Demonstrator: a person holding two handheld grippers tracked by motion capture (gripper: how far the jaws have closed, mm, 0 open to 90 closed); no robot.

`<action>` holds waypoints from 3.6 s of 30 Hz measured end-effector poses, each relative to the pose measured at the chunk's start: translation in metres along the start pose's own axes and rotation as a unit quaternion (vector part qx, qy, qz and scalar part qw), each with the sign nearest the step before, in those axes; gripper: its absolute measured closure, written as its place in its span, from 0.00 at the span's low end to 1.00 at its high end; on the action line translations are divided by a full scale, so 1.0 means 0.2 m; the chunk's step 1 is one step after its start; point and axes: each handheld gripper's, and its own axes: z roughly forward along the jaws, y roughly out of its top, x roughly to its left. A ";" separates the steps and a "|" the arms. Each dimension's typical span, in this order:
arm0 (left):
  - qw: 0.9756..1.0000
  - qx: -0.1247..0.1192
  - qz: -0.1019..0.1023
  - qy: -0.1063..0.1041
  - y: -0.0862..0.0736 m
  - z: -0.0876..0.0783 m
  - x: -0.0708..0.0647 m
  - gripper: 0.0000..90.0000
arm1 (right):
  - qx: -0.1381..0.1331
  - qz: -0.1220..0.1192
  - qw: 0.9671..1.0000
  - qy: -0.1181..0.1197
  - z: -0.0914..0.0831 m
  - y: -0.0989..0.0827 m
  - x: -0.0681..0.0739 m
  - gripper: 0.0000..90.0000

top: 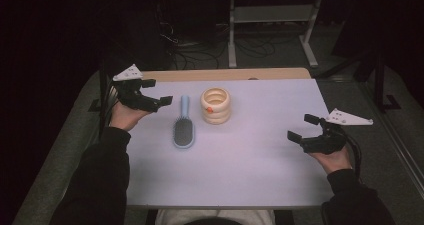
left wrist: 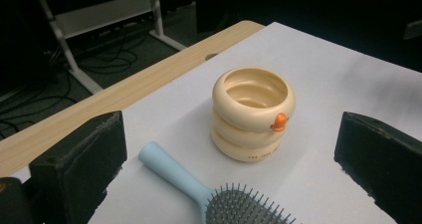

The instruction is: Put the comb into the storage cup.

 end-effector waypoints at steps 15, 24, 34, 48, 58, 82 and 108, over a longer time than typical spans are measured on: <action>1.000 0.025 -0.013 -0.010 0.02 0.14 0.06 0.00 | 0.004 -0.001 1.000 0.003 0.00 0.00 0.00 0.00; 0.999 0.039 -0.017 -0.016 0.01 0.26 0.09 0.04 | 0.005 0.001 1.000 0.001 0.00 0.00 0.00 0.00; 0.998 0.061 -0.027 -0.023 -0.05 0.39 0.12 0.10 | 0.007 0.000 1.000 0.001 0.00 -0.01 0.00 0.00; 0.996 0.072 -0.048 -0.017 -0.09 0.46 0.18 0.34 | 0.007 0.001 1.000 0.005 0.00 -0.01 0.00 0.00; 0.994 0.100 -0.052 -0.012 -0.14 0.53 0.20 0.59 | 0.010 0.001 1.000 0.006 0.01 -0.01 0.00 0.00; 0.983 0.169 -0.064 0.009 -0.24 0.73 0.20 1.00 | 0.022 -0.006 1.000 0.012 0.02 -0.01 0.00 0.00; 0.969 0.230 -0.089 0.027 -0.30 0.82 0.24 1.00 | 0.022 -0.005 1.000 0.020 0.02 -0.01 0.00 0.00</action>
